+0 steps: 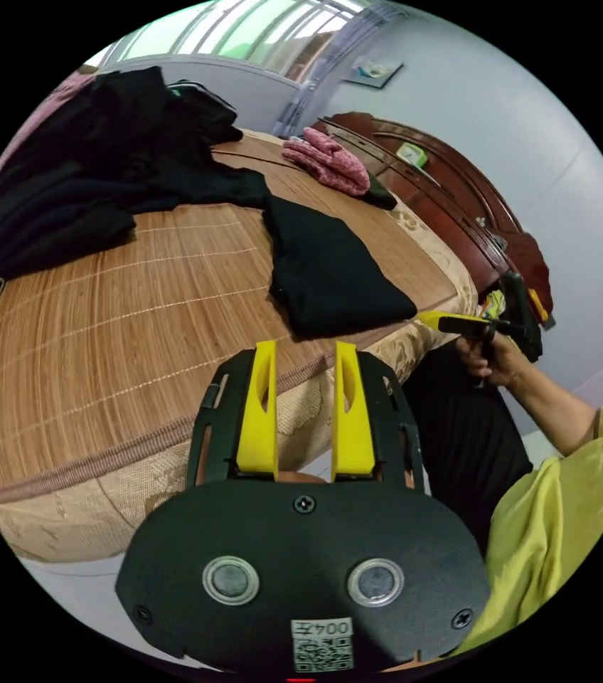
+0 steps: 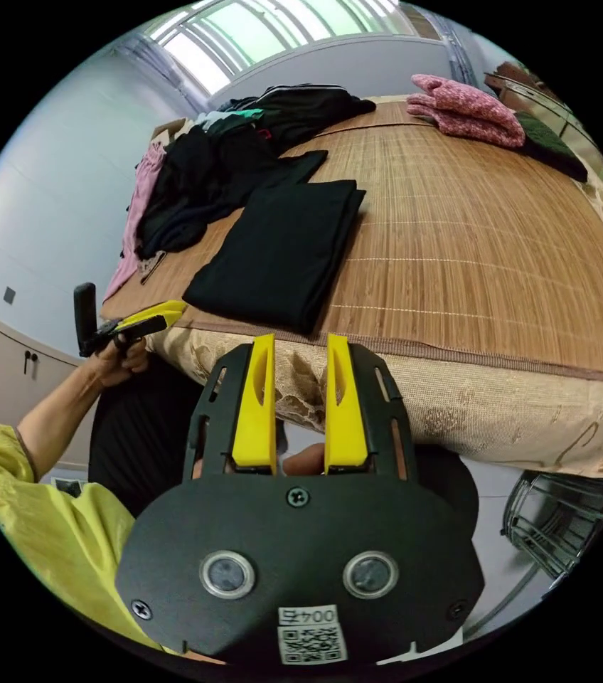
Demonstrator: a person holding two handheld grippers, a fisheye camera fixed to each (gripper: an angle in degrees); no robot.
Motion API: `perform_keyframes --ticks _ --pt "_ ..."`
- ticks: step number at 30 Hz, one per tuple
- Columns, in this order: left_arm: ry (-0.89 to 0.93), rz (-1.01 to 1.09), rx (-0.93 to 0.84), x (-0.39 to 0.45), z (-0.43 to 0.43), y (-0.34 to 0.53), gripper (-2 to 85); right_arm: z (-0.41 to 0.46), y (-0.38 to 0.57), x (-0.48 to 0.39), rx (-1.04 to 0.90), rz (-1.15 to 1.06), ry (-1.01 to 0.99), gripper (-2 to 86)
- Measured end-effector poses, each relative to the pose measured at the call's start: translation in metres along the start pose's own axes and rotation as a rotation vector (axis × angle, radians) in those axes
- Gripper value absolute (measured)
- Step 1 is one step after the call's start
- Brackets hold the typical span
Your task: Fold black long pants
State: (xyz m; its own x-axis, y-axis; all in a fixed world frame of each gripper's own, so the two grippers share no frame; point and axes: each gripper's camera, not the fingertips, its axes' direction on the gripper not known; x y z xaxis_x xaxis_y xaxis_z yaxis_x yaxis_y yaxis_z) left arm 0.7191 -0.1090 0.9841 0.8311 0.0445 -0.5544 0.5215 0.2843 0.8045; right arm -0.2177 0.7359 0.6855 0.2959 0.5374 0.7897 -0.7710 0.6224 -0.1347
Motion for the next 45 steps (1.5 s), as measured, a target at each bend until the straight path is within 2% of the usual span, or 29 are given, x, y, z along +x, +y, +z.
perform_keyframes --ticks 2,7,15,19,24,28,34,37,41,45 --pt "-0.056 0.081 -0.016 0.014 0.000 -0.009 12.2 0.013 0.003 -0.014 -0.013 -0.025 0.022 10.9" --pt "-0.038 0.208 -0.053 0.037 0.002 -0.033 12.1 0.034 0.011 -0.038 -0.047 -0.085 0.072 10.2" --pt "0.001 0.265 -0.058 0.048 -0.013 -0.055 10.0 0.058 0.019 -0.066 -0.074 -0.174 0.117 10.5" --pt "-0.039 0.304 -0.106 0.059 -0.010 -0.068 8.3 0.070 0.021 -0.079 -0.077 -0.201 0.125 8.4" --pt "-0.041 0.246 -0.147 0.056 -0.015 -0.081 3.0 0.079 0.021 -0.084 -0.086 -0.187 0.137 3.3" --pt "-0.012 0.204 -0.149 0.050 -0.025 -0.084 1.9 0.079 0.025 -0.074 -0.089 -0.114 0.091 1.7" --pt "-0.045 0.142 -0.178 0.043 -0.043 -0.086 3.6 0.080 0.034 -0.059 -0.124 -0.009 0.113 3.9" --pt "-0.039 0.120 -0.158 0.036 -0.069 -0.091 6.6 0.062 0.038 -0.048 -0.066 0.059 0.105 4.7" --pt "-0.001 0.119 -0.048 0.048 -0.103 -0.113 8.2 0.043 0.028 -0.055 0.051 0.035 0.027 7.4" --pt "-0.044 0.185 -0.024 0.088 -0.096 -0.156 8.8 0.052 0.010 -0.067 0.053 -0.004 0.022 8.6"
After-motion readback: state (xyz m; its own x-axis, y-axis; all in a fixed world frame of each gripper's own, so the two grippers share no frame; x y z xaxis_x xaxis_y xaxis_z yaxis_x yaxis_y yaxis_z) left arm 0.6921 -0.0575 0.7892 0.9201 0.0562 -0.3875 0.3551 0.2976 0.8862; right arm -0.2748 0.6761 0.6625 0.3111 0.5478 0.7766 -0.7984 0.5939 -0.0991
